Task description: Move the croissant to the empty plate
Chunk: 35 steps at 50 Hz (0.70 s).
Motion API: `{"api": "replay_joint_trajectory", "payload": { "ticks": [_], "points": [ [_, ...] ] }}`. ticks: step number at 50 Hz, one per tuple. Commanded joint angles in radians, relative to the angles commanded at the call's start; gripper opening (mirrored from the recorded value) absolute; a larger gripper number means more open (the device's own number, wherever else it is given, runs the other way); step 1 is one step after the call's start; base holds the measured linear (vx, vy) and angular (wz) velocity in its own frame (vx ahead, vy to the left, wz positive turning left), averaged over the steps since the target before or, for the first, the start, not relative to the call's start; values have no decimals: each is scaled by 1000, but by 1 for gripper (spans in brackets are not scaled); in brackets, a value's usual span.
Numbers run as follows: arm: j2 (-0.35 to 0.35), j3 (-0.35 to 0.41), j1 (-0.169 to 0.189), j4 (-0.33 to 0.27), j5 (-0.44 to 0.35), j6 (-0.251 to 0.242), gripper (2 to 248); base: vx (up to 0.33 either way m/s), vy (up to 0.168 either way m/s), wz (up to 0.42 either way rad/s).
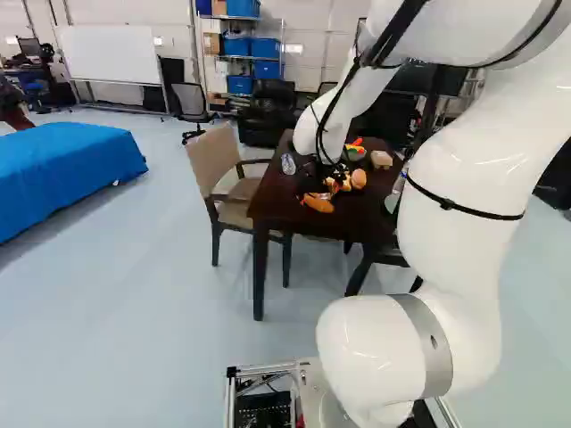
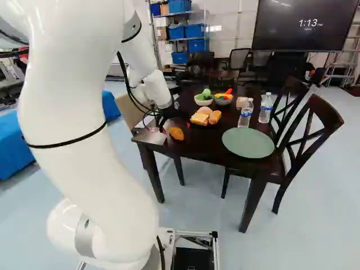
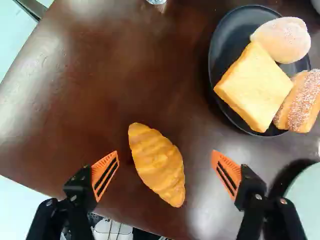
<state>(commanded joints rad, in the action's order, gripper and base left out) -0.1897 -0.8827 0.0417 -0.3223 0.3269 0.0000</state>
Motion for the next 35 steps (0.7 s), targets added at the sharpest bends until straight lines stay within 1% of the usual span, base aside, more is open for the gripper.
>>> {"api": "replay_joint_trajectory", "payload": {
  "ticks": [2, 3, 7, 8, 13, 14, 18, 19, 23, 24, 28, 29, 34, 35],
  "points": [
    [0, 0, 0, 0, 0, 0, 247, 0, 0, 0],
    [0, 0, 0, 0, 0, 0, 234, 0, 0, 0],
    [0, 0, 0, 0, 0, 0, 234, 0, 0, 0],
    [0, 0, 0, 0, 0, 0, 220, 0, 0, 0],
    [0, 0, 0, 0, 0, 0, 220, 0, 0, 0],
    [0, 0, 0, 0, 0, 0, 208, 0, 0, 0],
    [0, 0, 0, 0, 0, 0, 208, 0, 0, 0],
    [0, 0, 0, 0, 0, 0, 196, 0, 0, 0],
    [0, 0, 0, 0, 0, 0, 196, 0, 0, 0],
    [0, 0, 0, 0, 0, 0, 184, 0, 0, 0],
    [0, 0, 0, 0, 0, 0, 184, 0, 0, 0],
    [0, 0, 0, 0, 0, 0, 172, 0, 0, 0],
    [0, 0, 0, 0, 0, 0, 172, 0, 0, 0],
    [0, 0, 0, 0, 0, 0, 160, 0, 0, 0]
  ]
}}
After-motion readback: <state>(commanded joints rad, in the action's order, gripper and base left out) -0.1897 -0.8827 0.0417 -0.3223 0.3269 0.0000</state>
